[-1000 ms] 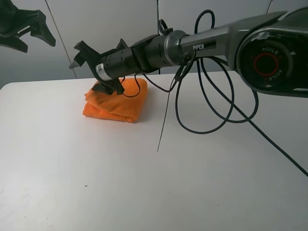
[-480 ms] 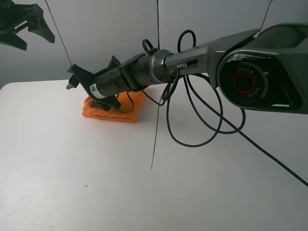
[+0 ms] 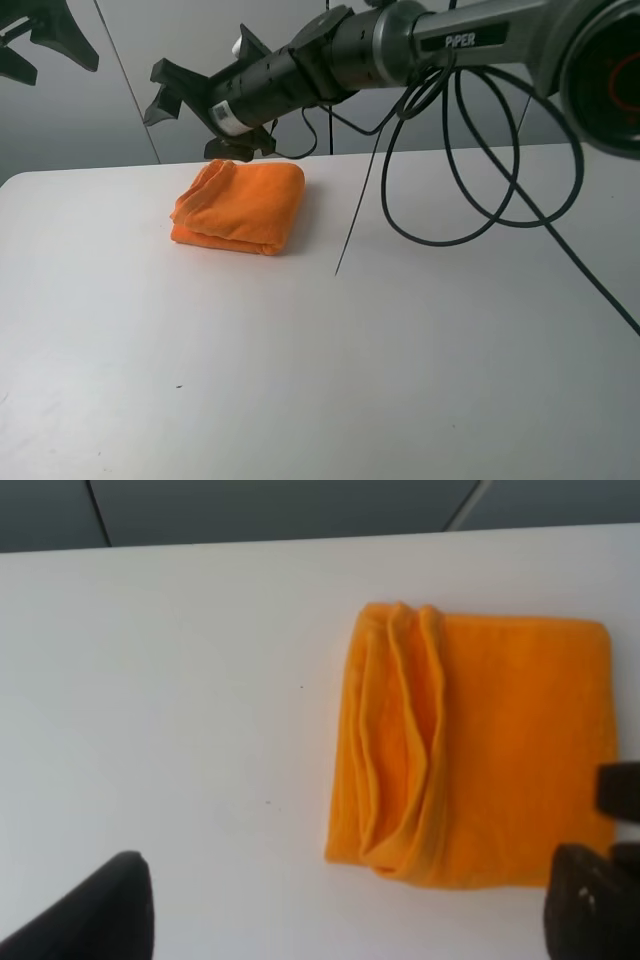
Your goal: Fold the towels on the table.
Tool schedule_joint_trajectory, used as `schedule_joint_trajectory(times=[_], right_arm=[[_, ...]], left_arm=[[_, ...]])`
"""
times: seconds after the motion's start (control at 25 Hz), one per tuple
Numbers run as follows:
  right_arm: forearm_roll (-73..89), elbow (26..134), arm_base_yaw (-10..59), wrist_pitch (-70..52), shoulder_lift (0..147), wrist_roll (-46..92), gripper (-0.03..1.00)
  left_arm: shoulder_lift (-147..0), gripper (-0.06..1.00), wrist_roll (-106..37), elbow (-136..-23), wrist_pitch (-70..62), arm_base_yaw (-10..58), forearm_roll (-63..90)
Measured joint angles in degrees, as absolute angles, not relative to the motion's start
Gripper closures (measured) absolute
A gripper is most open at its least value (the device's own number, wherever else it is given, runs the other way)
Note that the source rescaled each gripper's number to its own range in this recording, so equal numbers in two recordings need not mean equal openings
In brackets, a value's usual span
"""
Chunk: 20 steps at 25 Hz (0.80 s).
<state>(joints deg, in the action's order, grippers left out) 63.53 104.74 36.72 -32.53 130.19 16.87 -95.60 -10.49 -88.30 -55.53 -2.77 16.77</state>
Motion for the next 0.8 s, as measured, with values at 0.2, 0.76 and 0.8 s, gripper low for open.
schedule_joint_trajectory(times=[0.2, 0.76, 0.8], right_arm=[[32.9, 94.8, 29.3, -38.8, 118.3, 3.2, 0.11], [-11.3, 49.5, 22.7, -47.4, 56.1, -18.4, -0.03], [-11.3, 47.8, 22.7, -48.9, 52.0, -18.6, -0.03]], left_arm=[[-90.1, -0.06, -10.6, -77.9, -54.1, -2.8, 17.2], [-53.0, -0.06, -10.6, -47.3, -52.0, -2.8, 16.1], [-49.6, -0.06, -10.6, -46.3, -52.8, -2.8, 15.7]])
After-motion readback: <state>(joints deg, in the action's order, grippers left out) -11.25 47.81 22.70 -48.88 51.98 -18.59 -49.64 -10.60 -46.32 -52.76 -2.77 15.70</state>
